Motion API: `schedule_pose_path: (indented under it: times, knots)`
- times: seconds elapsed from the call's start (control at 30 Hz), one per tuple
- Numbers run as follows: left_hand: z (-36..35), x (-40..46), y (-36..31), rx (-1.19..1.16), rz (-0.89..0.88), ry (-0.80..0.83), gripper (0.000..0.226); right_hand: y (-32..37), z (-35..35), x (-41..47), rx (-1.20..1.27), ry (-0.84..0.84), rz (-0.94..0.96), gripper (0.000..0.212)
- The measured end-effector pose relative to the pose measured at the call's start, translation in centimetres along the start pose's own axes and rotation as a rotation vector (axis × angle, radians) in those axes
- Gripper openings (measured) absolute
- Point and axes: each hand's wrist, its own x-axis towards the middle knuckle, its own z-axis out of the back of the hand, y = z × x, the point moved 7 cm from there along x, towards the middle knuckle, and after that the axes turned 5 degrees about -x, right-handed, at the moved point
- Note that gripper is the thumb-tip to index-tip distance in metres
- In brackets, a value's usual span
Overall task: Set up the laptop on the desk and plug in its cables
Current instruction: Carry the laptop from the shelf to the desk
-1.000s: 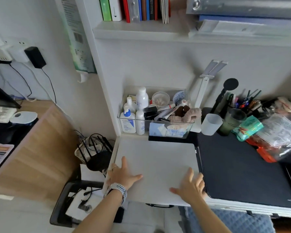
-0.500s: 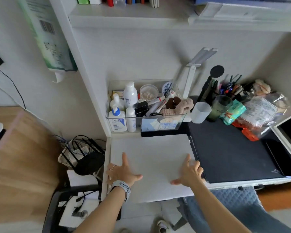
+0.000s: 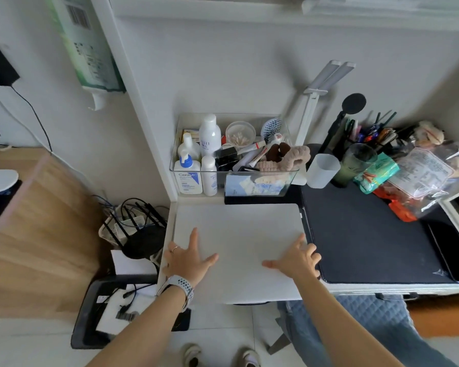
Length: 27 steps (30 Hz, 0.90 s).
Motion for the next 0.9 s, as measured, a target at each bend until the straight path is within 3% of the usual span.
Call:
schedule_pose_path:
  times: [0.1, 0.23, 0.4, 0.73, 0.9]
  knots:
    - [0.4, 0.8, 0.2, -0.062, 0.03, -0.002, 0.1, -0.3, 0.6, 0.3, 0.043, 0.006, -0.014, 0.148]
    - [0.5, 1.2, 0.1, 0.024, 0.024, 0.022, 0.108, -0.1, 0.9, 0.8, 0.038, 0.02, -0.026, 0.147]
    - [0.5, 1.8, 0.1, 0.031, 0.029, 0.036, 0.111, -0.3, 1.2, 1.6, 0.072, 0.038, -0.048, 0.135]
    - [1.2, 3.6, 2.0, -0.215, 0.177, 0.005, 0.134, -1.0, 1.2, 2.6, 0.275, 0.016, -0.003, 0.113]
    - [1.6, 2.5, 2.2, -0.253, 0.177, -0.045, 0.123, -1.2, 1.3, 2.0, 0.314, 0.002, 0.036, 0.104]
